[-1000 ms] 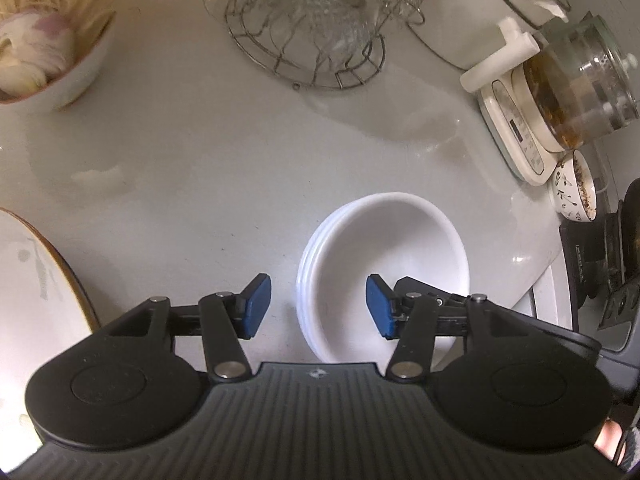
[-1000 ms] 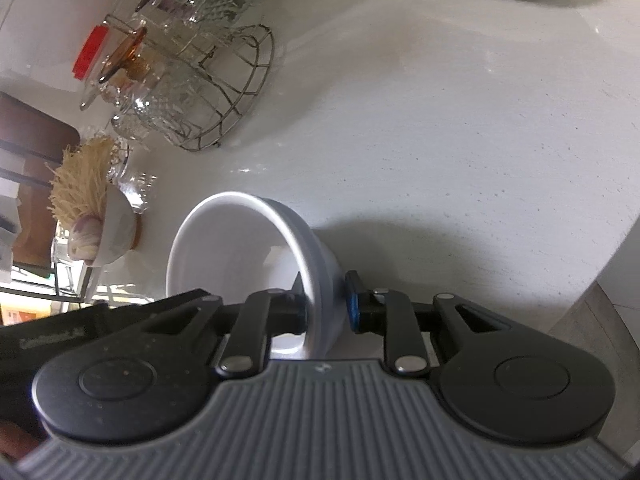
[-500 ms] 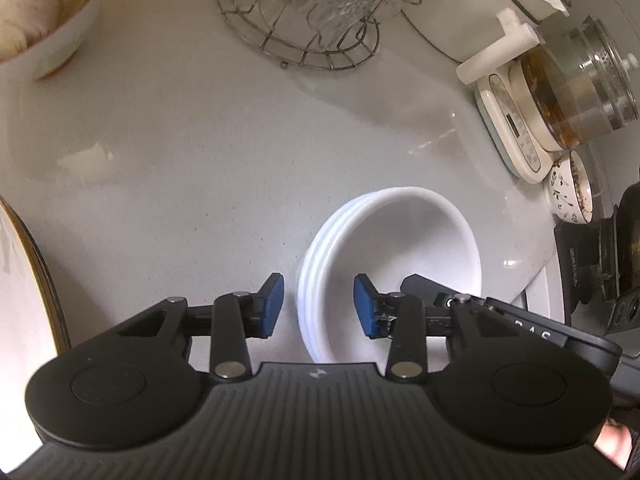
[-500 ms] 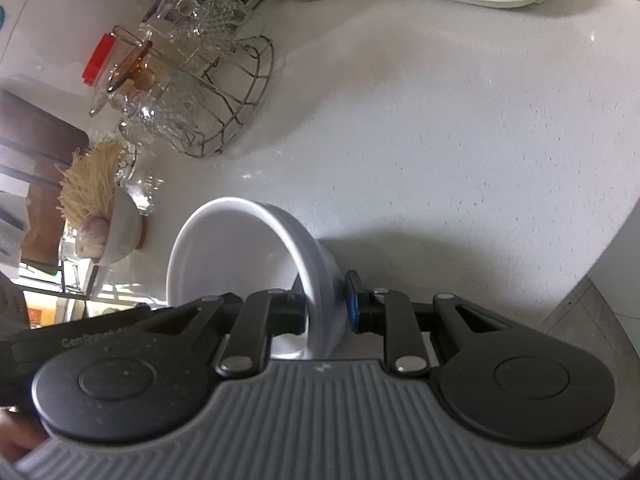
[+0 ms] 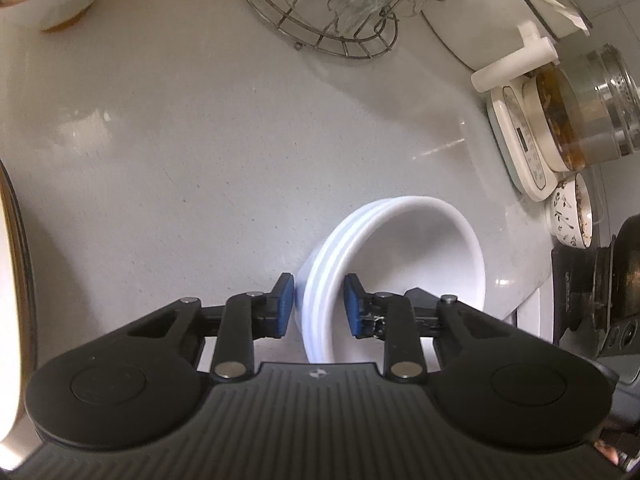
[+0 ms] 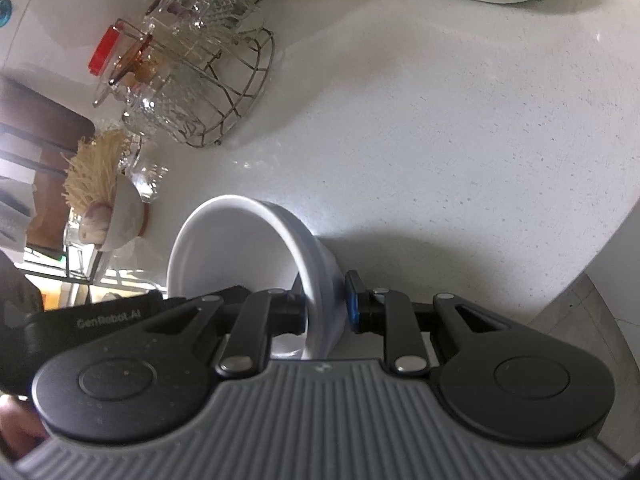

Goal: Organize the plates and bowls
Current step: 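Close the left gripper on the nested bowls rim beside the right gripper, then lift and carry the nested bowls with both grippers toward the stacked plates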

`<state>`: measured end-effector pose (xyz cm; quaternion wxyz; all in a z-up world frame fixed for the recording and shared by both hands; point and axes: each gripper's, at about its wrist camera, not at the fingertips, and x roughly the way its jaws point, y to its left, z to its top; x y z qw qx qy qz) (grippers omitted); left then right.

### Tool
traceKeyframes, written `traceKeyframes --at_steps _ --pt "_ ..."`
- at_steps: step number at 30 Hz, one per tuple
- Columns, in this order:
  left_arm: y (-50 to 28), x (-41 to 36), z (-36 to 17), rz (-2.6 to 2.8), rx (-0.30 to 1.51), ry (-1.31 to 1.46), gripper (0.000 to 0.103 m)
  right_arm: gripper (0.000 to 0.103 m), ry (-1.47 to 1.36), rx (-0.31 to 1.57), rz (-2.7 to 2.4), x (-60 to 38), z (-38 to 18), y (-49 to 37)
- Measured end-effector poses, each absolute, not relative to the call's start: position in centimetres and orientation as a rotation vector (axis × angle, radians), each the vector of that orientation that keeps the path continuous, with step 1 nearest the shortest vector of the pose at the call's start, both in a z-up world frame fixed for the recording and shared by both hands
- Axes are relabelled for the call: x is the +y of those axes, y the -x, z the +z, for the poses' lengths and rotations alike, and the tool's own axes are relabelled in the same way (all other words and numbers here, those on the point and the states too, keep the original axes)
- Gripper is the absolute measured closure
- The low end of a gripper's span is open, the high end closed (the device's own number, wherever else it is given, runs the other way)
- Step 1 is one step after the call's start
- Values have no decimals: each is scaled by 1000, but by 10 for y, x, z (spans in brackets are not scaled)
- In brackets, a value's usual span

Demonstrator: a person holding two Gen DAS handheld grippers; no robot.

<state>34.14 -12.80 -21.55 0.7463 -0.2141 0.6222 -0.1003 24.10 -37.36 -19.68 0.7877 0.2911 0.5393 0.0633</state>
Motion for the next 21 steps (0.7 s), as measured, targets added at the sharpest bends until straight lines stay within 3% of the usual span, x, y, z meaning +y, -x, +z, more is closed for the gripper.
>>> traceKeyframes --at_steps 6,21 --pt "-337 -131 -214 -203 1348 479 79 81 -631 1167 146 -379 -198 -239" --pt "-320 -129 -203 -184 1321 492 80 81 -566 1177 189 -373 -187 -243"
